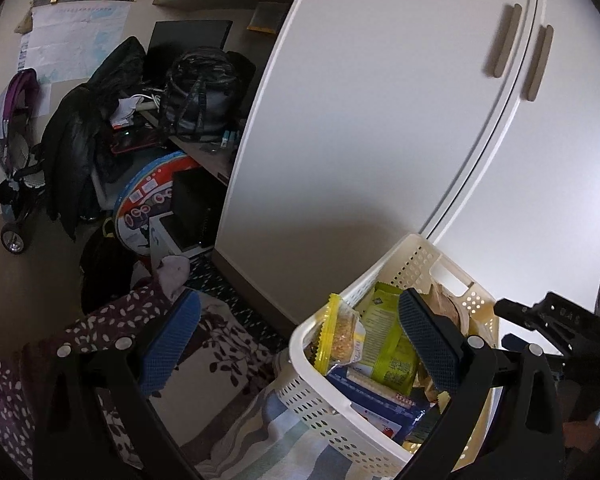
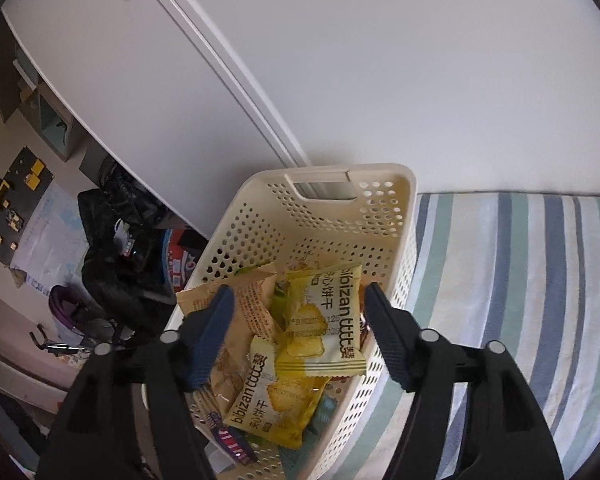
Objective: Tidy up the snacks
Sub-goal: 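Carry the yellow bibizan pack with the right tool into the basket and release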
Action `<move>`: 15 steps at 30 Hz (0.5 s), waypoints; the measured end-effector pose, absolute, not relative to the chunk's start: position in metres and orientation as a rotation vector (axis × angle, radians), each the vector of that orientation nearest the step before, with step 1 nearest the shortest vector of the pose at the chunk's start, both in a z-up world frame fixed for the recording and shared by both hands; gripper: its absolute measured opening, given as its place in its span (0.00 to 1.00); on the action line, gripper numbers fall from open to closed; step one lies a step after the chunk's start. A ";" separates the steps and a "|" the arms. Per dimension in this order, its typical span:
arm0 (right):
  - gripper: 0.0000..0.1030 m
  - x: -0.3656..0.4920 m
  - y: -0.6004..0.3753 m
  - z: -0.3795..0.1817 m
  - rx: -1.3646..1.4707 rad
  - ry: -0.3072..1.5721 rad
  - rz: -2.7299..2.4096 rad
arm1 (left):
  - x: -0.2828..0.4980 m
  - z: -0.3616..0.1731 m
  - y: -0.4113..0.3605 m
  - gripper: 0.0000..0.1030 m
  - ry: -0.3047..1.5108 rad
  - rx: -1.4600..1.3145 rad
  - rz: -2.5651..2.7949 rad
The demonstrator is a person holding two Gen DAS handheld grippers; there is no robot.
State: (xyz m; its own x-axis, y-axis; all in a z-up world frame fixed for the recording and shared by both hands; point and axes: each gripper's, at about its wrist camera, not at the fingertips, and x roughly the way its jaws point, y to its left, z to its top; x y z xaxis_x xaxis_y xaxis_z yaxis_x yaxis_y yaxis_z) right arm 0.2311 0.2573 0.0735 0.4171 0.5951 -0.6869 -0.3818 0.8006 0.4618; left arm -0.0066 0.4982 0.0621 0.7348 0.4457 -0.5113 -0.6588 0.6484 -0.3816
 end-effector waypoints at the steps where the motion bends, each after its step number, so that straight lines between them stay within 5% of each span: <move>1: 0.66 0.231 0.257 0.073 0.255 0.962 0.626 | -0.007 0.062 0.498 0.97 0.391 -0.585 0.647; 15: 0.70 0.226 0.291 0.049 0.255 1.035 0.709 | -0.008 0.062 0.499 0.97 0.381 -0.615 0.647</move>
